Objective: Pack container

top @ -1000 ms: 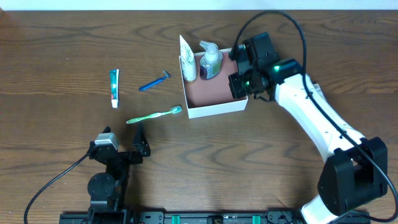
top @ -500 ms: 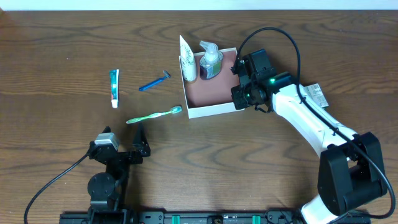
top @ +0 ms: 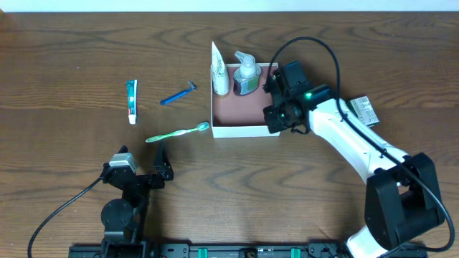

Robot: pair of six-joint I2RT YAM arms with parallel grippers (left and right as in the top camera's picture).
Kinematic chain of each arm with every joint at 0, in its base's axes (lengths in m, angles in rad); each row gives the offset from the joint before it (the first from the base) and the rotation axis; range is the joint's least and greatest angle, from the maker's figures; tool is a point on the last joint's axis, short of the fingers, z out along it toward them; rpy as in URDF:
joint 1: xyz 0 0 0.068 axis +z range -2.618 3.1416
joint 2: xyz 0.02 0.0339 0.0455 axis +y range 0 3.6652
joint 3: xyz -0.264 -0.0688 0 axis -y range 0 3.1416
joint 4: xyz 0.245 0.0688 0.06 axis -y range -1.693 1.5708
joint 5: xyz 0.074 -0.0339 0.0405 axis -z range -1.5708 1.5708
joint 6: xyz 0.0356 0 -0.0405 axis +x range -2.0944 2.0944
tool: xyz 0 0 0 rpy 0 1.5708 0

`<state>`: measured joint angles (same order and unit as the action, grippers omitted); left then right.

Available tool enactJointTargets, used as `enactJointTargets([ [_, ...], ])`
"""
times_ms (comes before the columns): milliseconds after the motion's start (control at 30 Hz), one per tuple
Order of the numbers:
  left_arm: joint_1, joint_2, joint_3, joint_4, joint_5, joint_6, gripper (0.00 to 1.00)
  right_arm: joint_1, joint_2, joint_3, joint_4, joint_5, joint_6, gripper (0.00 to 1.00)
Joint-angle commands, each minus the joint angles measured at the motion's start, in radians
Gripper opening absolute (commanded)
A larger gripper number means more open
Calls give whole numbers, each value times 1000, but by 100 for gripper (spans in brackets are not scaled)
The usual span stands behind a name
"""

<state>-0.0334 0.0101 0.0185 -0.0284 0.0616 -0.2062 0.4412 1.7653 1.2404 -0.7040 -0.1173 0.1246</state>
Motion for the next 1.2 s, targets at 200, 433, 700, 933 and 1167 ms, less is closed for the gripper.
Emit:
enactJointTargets([
  [200, 5, -6, -14, -38, 10, 2, 98, 22, 4, -10, 194, 13, -56, 4],
  [433, 5, -6, -14, -38, 10, 2, 98, 22, 4, -10, 396, 16, -145, 4],
  [700, 5, -6, -14, -38, 10, 2, 98, 23, 4, -10, 507, 33, -148, 2],
  [933, 5, -6, -14, -38, 10, 2, 98, 32, 9, -10, 543, 35, -137, 1],
  [1167, 5, -6, -14, -38, 10, 2, 98, 68, 107, -10, 583, 42, -137, 1],
])
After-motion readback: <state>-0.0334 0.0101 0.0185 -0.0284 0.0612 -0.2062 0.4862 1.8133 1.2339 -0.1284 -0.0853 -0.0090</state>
